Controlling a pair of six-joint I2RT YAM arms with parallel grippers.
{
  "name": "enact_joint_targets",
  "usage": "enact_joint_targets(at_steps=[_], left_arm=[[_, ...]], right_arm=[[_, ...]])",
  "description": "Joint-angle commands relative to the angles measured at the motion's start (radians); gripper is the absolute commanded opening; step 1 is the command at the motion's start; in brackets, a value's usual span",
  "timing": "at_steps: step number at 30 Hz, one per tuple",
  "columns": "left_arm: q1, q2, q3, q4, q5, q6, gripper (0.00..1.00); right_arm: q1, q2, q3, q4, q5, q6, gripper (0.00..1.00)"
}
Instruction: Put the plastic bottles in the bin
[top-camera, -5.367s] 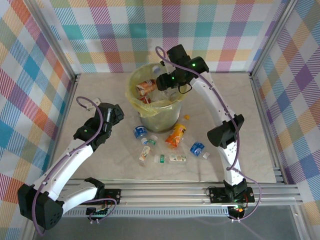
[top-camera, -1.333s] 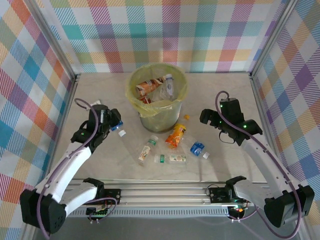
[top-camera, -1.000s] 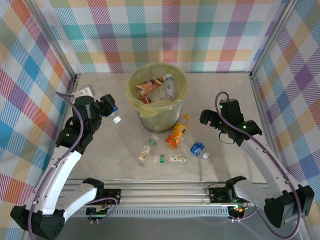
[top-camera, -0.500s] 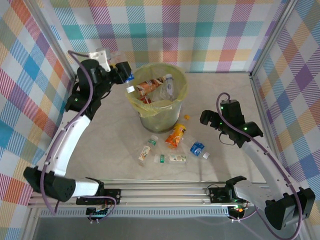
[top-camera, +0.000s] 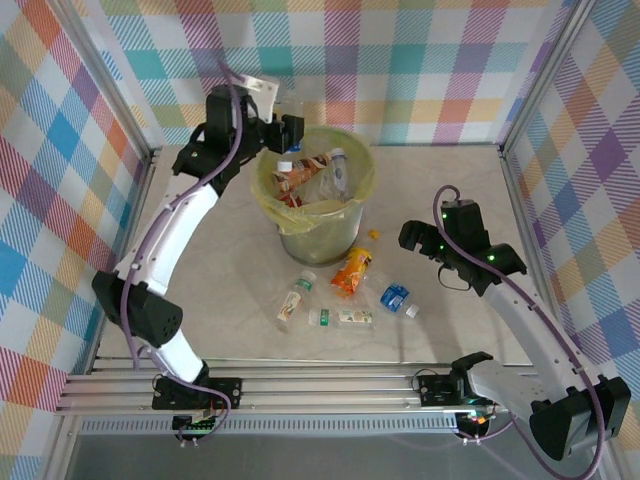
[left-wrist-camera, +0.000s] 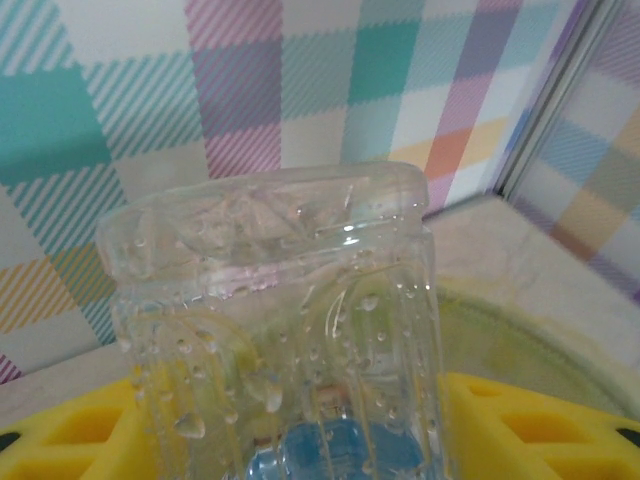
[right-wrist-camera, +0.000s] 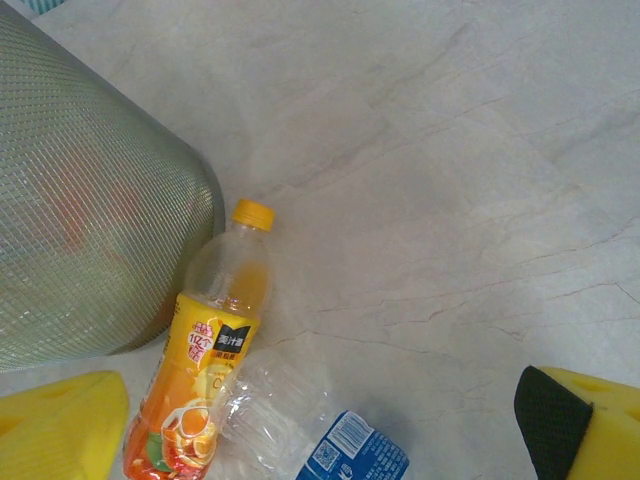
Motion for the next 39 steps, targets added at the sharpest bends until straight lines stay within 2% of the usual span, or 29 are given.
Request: enact_joint_targets(at_steps=[1, 8, 15, 21, 27, 39], left_arm=[[-0.024, 0.054, 0.063, -0.116, -0.021, 0.120, 0.50], [-0.063, 0.126, 0.090, -0.183, -0.101, 0.209, 0.54], [-0.084, 0.166, 0.110, -0.227, -0.139, 0.242, 0.65], [-0.095, 0.172, 0.130, -0.237, -0.162, 0.251, 0.86], [-0.106, 0.160, 0.170, -0.253, -0.175, 0.249, 0.98], [-0.120, -0.009, 0.095, -0.206, -0.195, 0.138, 1.00]], right_arm=[[-0.007, -0.009, 0.013, 0.008, -0.012, 0.010, 1.00], [-0.007, -0.005, 0.016, 0.012, -0.015, 0.003, 1.00], [-0.008, 0.000, 0.013, 0.002, -0.012, 0.000, 1.00], [-0.007, 0.011, 0.022, -0.013, -0.018, -0.018, 1.00], [-0.007, 0.015, 0.023, -0.031, -0.022, -0.027, 1.00], [-0.007, 0.044, 0.025, -0.031, -0.033, -0.033, 1.00]])
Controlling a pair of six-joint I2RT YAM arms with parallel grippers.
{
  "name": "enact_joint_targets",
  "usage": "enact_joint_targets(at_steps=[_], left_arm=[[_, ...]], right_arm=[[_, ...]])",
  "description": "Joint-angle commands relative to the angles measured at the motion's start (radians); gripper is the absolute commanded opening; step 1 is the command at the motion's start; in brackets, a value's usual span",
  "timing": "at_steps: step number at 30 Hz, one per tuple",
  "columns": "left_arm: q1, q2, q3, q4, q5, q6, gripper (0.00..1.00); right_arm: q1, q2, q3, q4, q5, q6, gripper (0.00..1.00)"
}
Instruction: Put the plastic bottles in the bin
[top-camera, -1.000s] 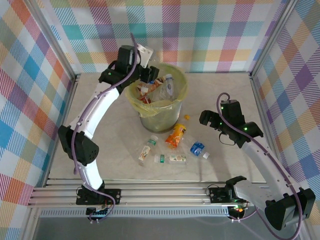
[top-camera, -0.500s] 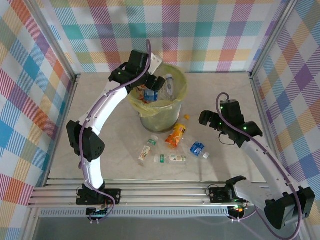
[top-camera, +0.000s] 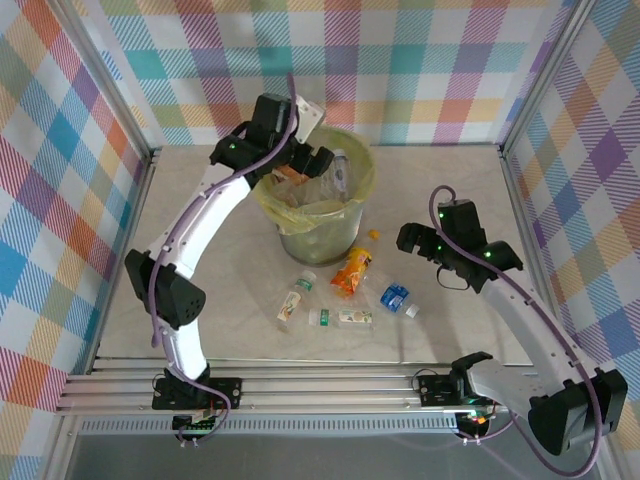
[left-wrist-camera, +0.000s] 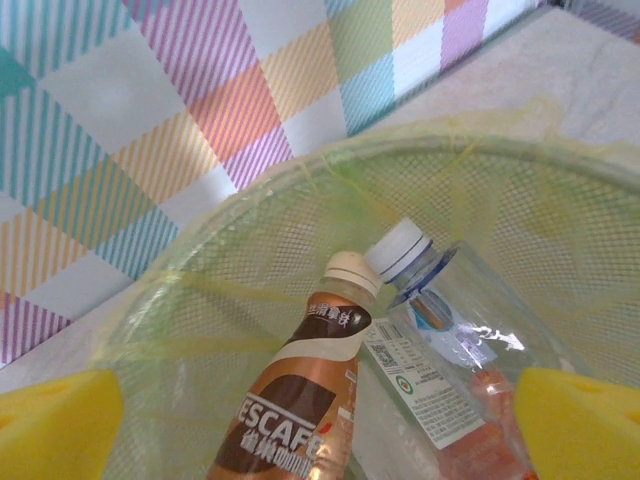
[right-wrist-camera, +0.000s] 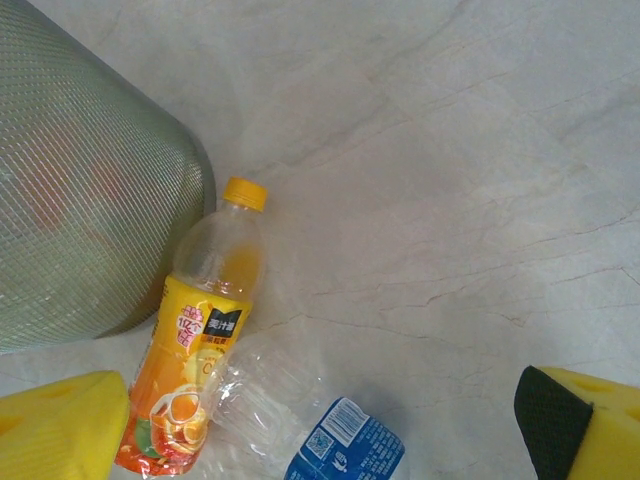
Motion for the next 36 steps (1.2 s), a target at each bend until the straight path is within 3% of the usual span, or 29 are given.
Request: enact_joint_targets(at_steps=[1, 10, 19, 31, 36], left_arm=[[-0.011, -0.137, -0.051, 0.049, -0.031, -0.061, 1.00], [-0.011, -0.437, -0.346, 0.193, -0.172, -0.212, 1.00], [-0.009, -0.778, -0.761, 0.357, -0.271, -0.422, 1.00], [-0.009, -1.012, -1.113, 0.333, -0.441, -0.628, 1.00], [-0.008, -1.078, -1.247, 0.370, -0.446, -0.685, 1.00]], right_arm=[[-0.007, 0.015, 0.027, -0.014, -0.016, -0.022, 1.00], [-0.007, 0.044, 0.047, -0.028, -0.037, -0.032, 1.00], [-0.007, 0.044, 0.041, -0.060, -0.077, -0.081, 1.00], [-0.006, 0.035, 0.004, -0.087, -0.125, -0.131, 1.00], [0.003, 0.030, -0.019, -0.086, -0.146, -0.150, 1.00]])
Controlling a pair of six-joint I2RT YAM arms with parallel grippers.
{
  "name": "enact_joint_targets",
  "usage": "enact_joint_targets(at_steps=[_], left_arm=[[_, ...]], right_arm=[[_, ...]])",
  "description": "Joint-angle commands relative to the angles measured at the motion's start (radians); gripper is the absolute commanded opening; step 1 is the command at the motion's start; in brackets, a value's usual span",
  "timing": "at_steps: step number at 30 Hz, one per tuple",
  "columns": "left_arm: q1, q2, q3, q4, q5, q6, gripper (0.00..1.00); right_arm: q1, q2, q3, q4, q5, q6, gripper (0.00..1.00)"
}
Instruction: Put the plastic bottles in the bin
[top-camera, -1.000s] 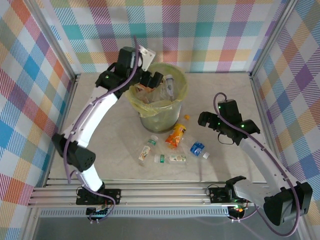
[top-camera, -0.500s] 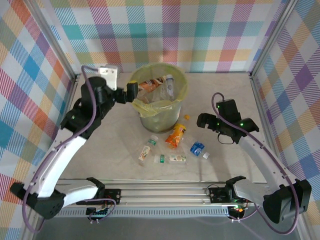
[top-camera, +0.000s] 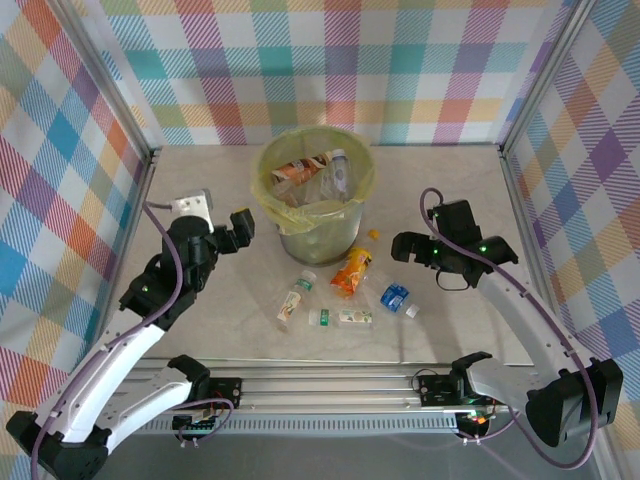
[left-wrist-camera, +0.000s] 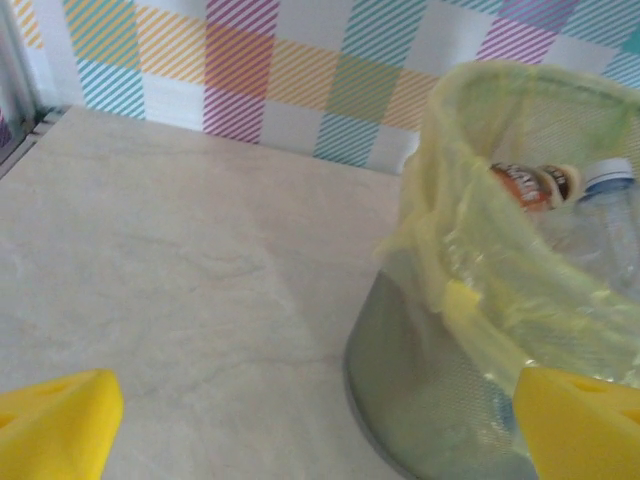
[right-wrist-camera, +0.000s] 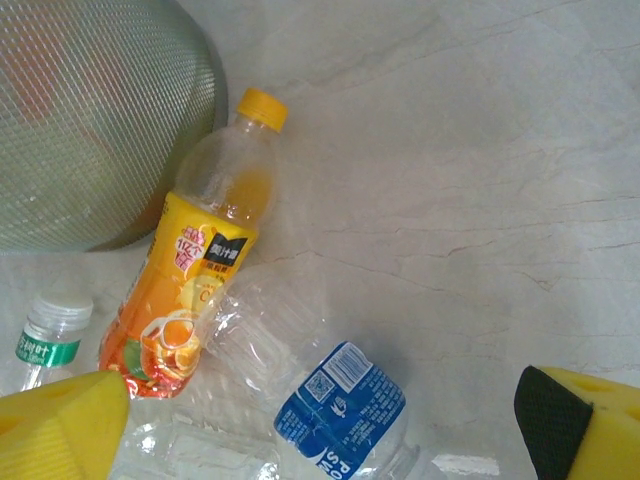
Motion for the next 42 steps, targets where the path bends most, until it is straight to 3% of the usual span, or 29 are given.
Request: enact_joint_targets(at_steps=[1, 19, 42], left_arm=[[-0.008, -0.046, -0.071, 0.052, -0.036, -0.077, 1.00], [-0.008, -0.222, -0.435, 0.162, 0.034, -0.261, 1.00], [-0.007, -0.157, -0.470, 0.200, 0.030, -0.304, 1.00]], right_arm=[[0.009, -0.010, -0.028, -0.019, -0.028, -0.033, 1.00], [0.147, 0.062, -0.058, -0.075, 0.016, -0.092, 1.00], [0.169, 0.375, -0.049, 0.043, -0.021, -0.135, 1.00]])
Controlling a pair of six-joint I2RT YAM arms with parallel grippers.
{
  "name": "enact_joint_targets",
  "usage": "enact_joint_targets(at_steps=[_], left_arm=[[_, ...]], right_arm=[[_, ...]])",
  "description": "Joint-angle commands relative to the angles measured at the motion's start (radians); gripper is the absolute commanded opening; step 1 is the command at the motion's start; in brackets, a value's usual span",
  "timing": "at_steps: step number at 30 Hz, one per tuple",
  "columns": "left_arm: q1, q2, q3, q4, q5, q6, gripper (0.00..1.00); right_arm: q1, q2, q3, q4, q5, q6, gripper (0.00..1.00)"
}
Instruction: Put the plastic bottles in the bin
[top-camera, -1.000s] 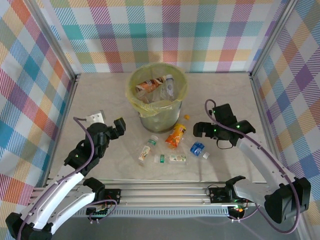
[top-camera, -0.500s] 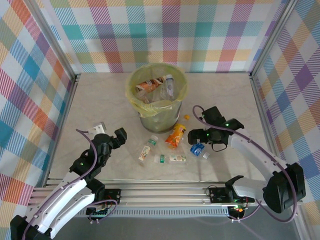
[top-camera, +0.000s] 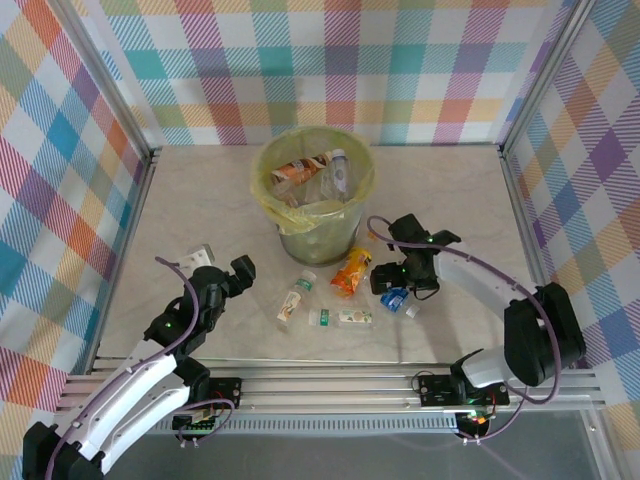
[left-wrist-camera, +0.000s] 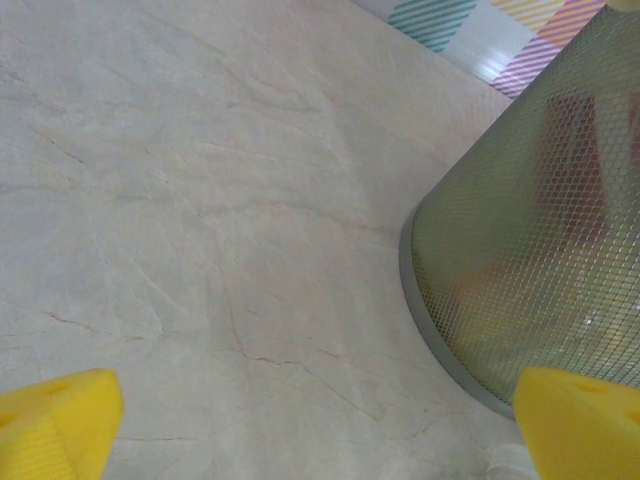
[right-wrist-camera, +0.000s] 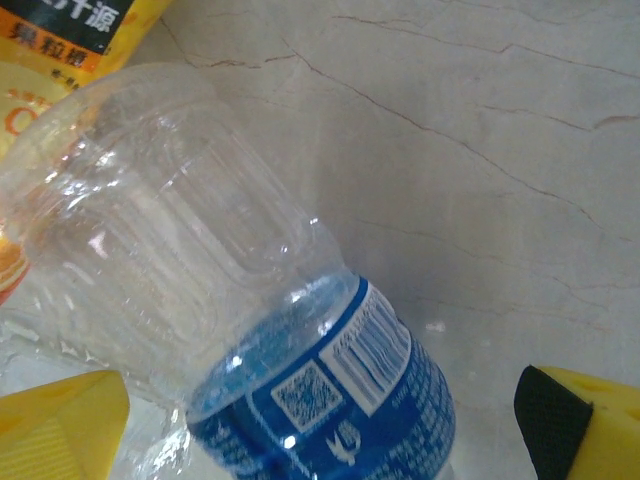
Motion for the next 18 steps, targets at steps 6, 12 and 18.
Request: enact_joint_targets(at_steps=[6, 12, 18], left_arm=[[-0.008, 0.015, 0.000, 0.032, 0.006, -0.008, 1.00], [-0.008, 0.030, 0.006, 0.032, 0.010, -0.007, 1.00], [-0.008, 0.032, 0.007, 0.031, 0.010, -0.007, 1.00]], right_arm=[[0.009, 0.067, 0.007, 0.070, -0.025, -0.014, 1.00], [0.005, 0.091, 0.004, 0.087, 0.016, 0.006, 0.96], [-0.019, 0.097, -0.009, 0.097, 0.033, 0.034, 0.85]])
